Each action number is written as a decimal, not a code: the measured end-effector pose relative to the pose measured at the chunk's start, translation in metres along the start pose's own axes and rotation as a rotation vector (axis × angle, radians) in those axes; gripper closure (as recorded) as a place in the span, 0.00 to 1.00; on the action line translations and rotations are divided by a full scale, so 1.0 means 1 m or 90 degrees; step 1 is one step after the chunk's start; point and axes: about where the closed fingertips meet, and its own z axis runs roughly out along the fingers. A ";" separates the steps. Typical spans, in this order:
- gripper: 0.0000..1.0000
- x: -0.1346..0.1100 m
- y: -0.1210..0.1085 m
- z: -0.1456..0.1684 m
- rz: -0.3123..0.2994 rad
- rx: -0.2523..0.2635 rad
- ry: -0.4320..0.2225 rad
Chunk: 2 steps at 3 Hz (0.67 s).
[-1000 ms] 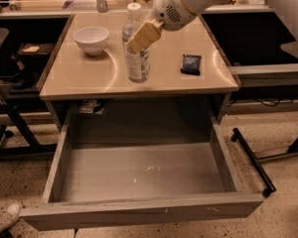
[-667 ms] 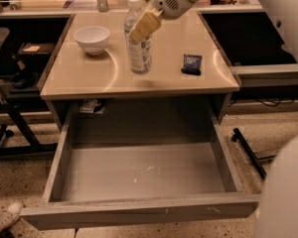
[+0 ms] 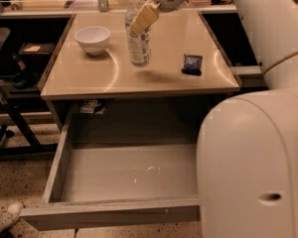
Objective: Pick blue plastic bottle from top drawer and place on counter
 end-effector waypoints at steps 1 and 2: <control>1.00 0.007 -0.019 0.013 0.012 -0.011 -0.011; 1.00 0.016 -0.031 0.026 0.023 -0.021 -0.022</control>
Offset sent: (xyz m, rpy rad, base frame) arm 0.0717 -0.0230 -0.0234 0.0737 0.0550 -0.0015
